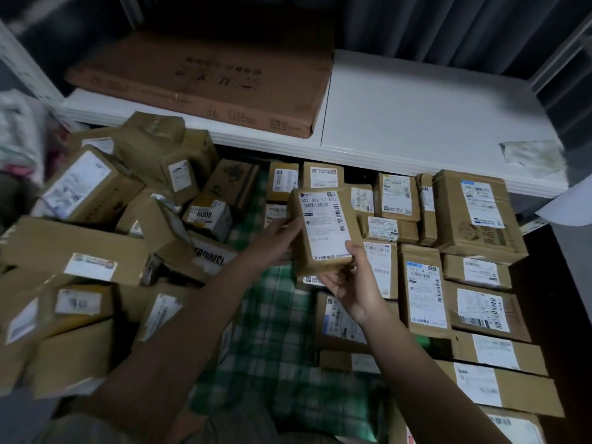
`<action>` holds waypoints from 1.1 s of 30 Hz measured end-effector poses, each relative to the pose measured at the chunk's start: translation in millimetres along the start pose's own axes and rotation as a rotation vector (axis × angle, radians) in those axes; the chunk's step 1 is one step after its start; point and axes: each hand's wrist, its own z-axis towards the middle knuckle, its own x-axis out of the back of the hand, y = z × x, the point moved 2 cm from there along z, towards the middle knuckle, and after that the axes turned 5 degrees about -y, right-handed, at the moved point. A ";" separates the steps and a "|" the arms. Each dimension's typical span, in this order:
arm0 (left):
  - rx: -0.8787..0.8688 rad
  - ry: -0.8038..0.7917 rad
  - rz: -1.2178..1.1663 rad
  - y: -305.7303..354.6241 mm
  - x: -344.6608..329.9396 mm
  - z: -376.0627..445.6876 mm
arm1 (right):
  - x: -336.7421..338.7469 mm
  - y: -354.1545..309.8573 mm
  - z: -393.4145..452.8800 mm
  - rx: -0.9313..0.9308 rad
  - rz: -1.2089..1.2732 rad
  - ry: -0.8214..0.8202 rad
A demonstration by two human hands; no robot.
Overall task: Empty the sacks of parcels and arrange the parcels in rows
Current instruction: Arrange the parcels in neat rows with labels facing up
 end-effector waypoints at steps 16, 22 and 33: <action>0.045 0.100 0.150 -85.3 -5.2 -56.9 | 26.2 38.2 -59.2 0.015 -0.422 0.139; 0.115 0.043 0.406 -100.6 -11.6 -80.3 | 30.1 51.6 -74.8 0.134 -0.436 0.231; 0.278 0.007 0.265 -139.1 -26.0 -79.9 | 38.0 55.0 -90.0 0.177 -0.333 0.234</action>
